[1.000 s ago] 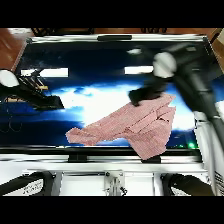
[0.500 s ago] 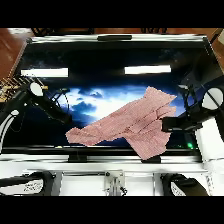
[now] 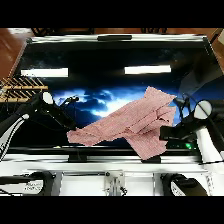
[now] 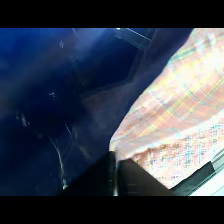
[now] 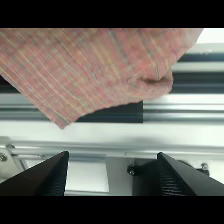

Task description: Fold the shirts.

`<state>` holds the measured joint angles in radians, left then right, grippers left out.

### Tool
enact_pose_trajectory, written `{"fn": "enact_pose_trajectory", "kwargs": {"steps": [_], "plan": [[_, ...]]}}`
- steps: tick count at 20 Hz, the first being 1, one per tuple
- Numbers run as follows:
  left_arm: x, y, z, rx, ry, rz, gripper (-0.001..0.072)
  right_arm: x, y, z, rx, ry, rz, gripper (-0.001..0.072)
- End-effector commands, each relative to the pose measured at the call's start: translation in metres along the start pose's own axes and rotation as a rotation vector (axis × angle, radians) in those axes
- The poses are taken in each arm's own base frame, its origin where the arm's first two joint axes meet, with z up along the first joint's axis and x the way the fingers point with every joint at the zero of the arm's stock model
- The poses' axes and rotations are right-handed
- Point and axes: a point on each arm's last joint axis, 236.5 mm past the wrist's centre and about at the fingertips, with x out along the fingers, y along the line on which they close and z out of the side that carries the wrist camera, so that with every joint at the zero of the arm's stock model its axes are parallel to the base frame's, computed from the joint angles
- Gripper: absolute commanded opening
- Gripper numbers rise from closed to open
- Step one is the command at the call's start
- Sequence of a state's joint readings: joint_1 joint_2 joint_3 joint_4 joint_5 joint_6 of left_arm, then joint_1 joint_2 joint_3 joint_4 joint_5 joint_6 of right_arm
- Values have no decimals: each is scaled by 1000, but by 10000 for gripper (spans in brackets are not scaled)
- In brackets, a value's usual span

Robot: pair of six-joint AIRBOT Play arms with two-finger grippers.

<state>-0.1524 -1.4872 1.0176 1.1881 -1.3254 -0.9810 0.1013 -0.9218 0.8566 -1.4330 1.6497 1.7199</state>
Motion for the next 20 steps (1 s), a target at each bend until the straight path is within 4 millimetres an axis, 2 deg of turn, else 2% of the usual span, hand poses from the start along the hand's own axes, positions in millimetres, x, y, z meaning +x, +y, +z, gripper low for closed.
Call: {"fn": "enact_pose_trajectory", "kwargs": {"steps": [1, 4, 7, 10, 16, 20], "plan": [[0, -5, -6, 34, 26, -19, 29, 50, 0, -35, 53, 148, 29, 672], [-4, -6, -3, 38, 11, -11, 28, 81, 25, -42, 137, 170, 151, 672], [-10, -7, 2, 13, -9, -2, 28, 100, 22, -26, 245, 94, 152, 672], [-12, -10, 5, 5, -22, -12, 28, 103, 46, -4, 307, 13, 272, 672], [-13, -11, 5, -2, -25, -13, 28, 120, 43, -21, 329, 62, 267, 672], [-13, -12, 4, -2, -19, -17, 28, 120, 46, -13, 333, 31, 284, 672]]}}
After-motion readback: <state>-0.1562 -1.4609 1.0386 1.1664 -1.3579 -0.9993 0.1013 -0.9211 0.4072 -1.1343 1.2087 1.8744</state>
